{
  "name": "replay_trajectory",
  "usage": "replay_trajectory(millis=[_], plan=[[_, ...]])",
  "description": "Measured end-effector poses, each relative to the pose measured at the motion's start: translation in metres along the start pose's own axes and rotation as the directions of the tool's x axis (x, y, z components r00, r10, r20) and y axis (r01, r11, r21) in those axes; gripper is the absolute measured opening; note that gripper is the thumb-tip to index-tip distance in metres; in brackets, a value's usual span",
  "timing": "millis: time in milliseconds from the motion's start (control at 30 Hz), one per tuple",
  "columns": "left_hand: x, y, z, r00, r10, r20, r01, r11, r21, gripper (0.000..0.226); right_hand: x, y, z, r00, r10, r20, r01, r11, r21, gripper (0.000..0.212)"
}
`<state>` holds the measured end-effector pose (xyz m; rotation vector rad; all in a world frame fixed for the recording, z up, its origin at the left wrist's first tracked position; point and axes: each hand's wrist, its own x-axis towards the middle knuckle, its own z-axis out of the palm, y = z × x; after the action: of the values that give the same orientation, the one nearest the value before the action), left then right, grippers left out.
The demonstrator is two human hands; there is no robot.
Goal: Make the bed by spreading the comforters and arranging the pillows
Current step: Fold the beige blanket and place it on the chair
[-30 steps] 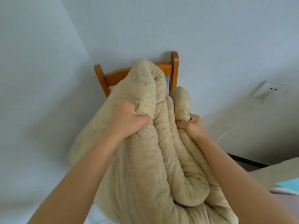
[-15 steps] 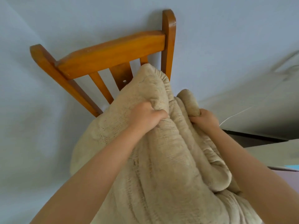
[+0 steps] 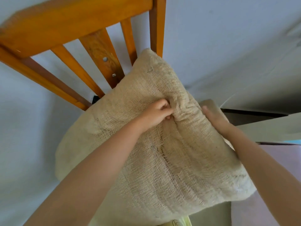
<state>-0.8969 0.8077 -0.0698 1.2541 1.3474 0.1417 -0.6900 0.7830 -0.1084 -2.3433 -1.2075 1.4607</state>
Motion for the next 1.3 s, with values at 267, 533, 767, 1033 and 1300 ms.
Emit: replay_trajectory(millis=[267,533,767,1033,1300], plan=[[-0.009,-0.06,-0.04,0.705,0.036,-0.709,0.098,0.984,0.147,0.041,-0.026,-0.08,0.021,0.953,-0.286,0.097,0.301,0.929,-0.215,0.087],[0.011,-0.108,-0.094,0.826,-0.331,-0.456,0.491,0.82,0.294,0.096,-0.037,-0.101,0.021,0.939,-0.333,-0.086,0.338,0.939,0.063,0.039],[0.019,-0.056,-0.053,0.92,0.104,-0.379,0.154,0.792,0.591,0.061,-0.044,-0.029,-0.048,0.952,-0.109,-0.286,0.229,0.874,0.429,0.034],[0.027,-0.1,-0.002,0.953,-0.119,-0.277,0.289,0.624,0.726,0.067,0.023,-0.016,0.008,0.926,-0.221,-0.306,0.13,0.948,-0.291,0.088],[0.043,-0.155,-0.01,0.901,-0.273,-0.337,0.432,0.613,0.662,0.069,0.056,-0.007,0.107,0.884,-0.447,0.14,0.368,0.479,-0.797,0.066]])
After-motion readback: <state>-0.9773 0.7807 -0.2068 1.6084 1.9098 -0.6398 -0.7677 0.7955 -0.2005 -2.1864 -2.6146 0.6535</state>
